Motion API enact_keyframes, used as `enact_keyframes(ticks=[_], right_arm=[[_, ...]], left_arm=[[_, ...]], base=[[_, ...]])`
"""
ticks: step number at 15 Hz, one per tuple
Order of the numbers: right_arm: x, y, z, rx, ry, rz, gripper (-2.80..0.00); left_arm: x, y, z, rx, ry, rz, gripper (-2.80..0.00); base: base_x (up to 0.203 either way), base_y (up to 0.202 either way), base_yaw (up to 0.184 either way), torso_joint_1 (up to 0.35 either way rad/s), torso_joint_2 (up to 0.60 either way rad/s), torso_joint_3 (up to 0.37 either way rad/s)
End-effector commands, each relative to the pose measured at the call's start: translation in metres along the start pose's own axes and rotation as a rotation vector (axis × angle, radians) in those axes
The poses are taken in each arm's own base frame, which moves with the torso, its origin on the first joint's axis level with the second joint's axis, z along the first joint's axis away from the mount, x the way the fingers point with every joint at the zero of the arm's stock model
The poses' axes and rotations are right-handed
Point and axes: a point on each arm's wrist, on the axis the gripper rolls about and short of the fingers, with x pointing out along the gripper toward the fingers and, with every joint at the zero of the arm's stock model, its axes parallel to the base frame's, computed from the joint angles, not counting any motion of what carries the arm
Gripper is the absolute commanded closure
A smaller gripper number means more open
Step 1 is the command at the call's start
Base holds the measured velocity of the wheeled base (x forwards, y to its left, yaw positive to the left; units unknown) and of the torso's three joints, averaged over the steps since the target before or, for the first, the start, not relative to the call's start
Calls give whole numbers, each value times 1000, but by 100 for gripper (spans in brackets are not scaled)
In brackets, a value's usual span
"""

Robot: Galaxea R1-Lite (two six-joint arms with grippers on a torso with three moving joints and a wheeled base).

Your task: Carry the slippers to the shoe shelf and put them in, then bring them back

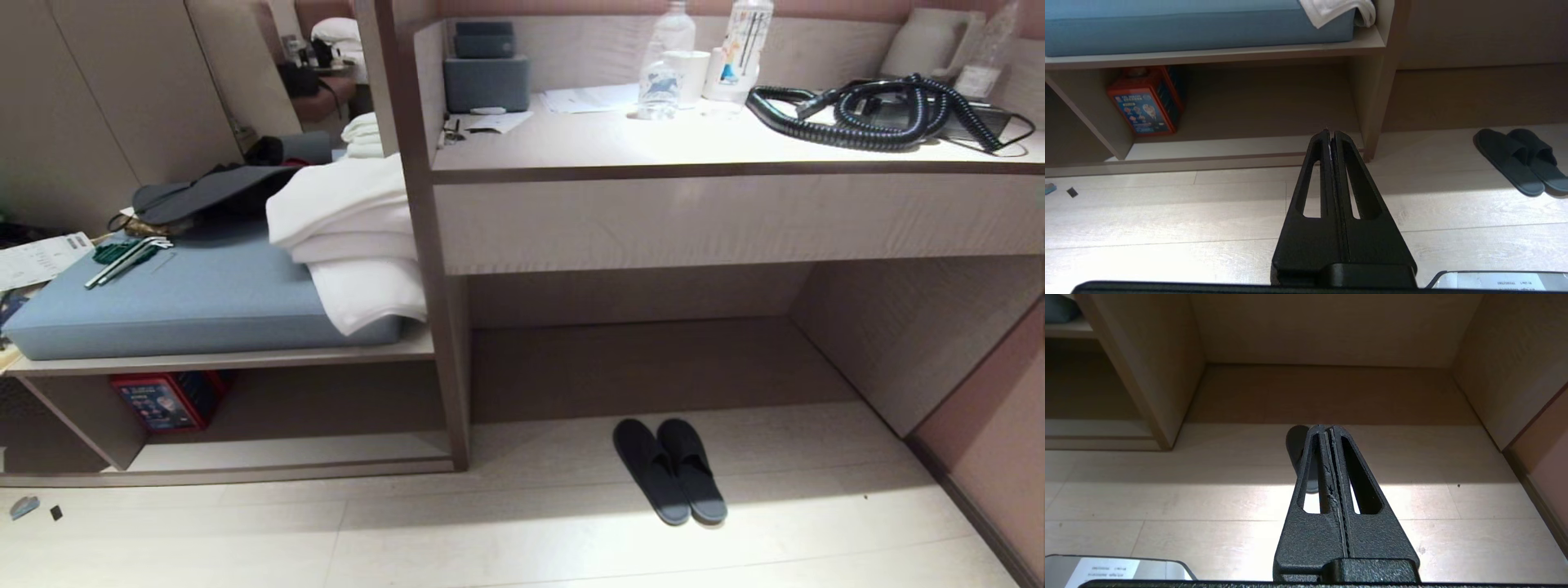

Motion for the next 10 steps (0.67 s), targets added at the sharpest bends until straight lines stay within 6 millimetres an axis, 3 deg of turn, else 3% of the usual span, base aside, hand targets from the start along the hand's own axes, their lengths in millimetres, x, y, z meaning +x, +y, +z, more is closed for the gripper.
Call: enact_keyframes(ticks=[1,10], right_arm=[[0,0,0,-1,1,0,0],[0,0,0,1,1,0,0]], left_arm=[[0,0,0,0,-1,0,0],[0,0,0,0,-1,0,0]], base=[[0,0,0,5,0,203],[0,0,0,4,4,203]])
